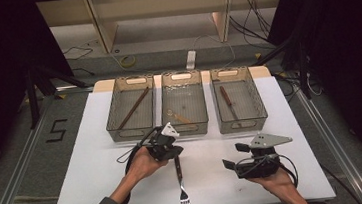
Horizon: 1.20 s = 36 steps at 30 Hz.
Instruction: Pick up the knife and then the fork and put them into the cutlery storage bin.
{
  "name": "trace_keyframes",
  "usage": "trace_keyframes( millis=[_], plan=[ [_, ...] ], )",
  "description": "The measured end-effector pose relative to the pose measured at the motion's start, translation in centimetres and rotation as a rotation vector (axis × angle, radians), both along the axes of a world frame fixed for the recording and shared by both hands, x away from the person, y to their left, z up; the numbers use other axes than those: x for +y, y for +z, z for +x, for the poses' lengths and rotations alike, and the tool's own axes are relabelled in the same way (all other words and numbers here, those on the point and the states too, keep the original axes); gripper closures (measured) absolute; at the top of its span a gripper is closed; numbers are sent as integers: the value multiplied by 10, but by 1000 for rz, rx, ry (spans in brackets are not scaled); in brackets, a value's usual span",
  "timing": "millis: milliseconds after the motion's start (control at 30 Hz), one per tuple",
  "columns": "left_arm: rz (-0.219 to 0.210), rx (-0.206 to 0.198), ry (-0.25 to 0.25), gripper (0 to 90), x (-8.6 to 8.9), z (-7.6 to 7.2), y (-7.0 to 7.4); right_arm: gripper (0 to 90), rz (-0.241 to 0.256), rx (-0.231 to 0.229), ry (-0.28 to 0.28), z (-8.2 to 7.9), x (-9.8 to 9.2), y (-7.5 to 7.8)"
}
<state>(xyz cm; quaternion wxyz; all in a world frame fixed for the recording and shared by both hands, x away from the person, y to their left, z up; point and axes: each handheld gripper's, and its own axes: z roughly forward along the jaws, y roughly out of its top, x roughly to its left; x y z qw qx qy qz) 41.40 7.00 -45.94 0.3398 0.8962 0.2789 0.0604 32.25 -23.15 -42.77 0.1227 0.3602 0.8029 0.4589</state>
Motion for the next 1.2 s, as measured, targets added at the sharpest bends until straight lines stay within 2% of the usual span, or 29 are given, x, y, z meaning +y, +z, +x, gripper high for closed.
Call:
trace_keyframes(
  millis=[267,467,567,633,767,1133,1200],
  plan=[
    [23,17,1,888,-2,4,-9,264,-11,-2,5,0,1,0],
    [76,31,-4,887,-4,5,-17,265,-12,-4,7,0,1,0],
    [88,37,-8,887,-2,5,-16,265,-11,-3,7,0,1,0],
    [121,28,-12,887,0,4,-14,266,-12,0,8,-1,1,0],
    [163,54,-20,887,7,-1,-12,265,-14,-1,9,-1,1,0],
    [240,138,-12,886,24,-16,-5,266,-18,-6,12,-1,2,0],
    [244,156,-12,886,27,-20,-4,266,-17,-8,14,-1,2,0]
  ],
)
